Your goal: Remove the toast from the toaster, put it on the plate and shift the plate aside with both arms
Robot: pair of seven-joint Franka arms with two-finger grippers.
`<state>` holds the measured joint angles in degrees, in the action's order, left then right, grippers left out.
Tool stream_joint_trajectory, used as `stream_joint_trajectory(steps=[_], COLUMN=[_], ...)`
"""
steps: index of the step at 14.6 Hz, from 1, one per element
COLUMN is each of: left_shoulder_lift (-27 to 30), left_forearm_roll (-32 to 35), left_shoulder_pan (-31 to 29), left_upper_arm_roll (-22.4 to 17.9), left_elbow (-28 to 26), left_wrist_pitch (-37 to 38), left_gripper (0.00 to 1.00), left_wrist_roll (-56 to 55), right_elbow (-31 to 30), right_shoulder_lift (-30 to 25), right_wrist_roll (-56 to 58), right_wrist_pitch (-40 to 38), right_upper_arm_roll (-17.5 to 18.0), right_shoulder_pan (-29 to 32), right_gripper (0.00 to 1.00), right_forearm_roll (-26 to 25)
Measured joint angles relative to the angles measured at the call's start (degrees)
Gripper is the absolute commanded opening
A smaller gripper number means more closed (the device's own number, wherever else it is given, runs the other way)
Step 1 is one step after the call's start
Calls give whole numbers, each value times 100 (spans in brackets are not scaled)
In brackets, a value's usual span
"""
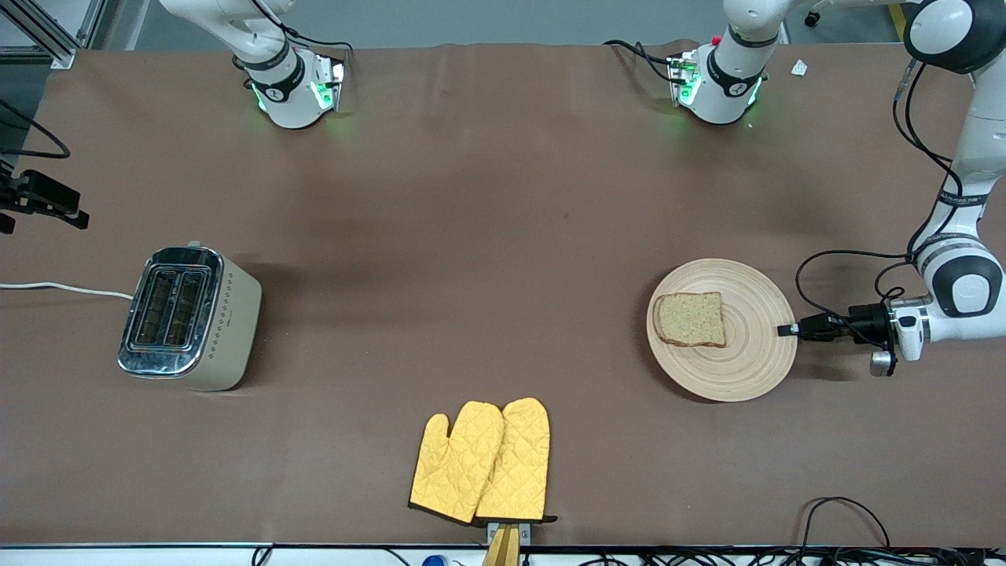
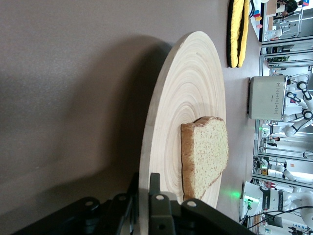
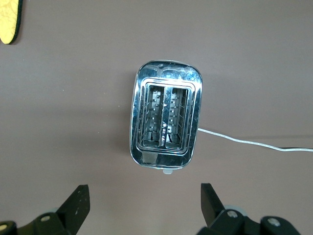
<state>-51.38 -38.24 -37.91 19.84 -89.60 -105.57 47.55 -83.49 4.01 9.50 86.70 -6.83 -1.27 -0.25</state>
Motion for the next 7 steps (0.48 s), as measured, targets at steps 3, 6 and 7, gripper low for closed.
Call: stream_joint_trajectory(steps=[3,6,7], left_shoulder_lift=[3,30,56], left_forearm_roll=[27,676,1016], left_shoulder_pan=[43,33,35], left_upper_arm_roll=[4,2,13], left_elbow=[109,387,561], left_wrist_pitch=[0,41,144], left_gripper=[100,100,100], left_wrist_roll=[-31,-208,-366], right_elbow=[0,0,0], right_shoulder_lift=[0,0,0], right_wrist_roll=[0,0,0], right_wrist_pitch=[0,0,0], right_upper_arm_roll=[62,89,96], right_shoulder_pan=[-1,-4,-10], right_gripper=[100,100,100], right_forearm_roll=[0,0,0])
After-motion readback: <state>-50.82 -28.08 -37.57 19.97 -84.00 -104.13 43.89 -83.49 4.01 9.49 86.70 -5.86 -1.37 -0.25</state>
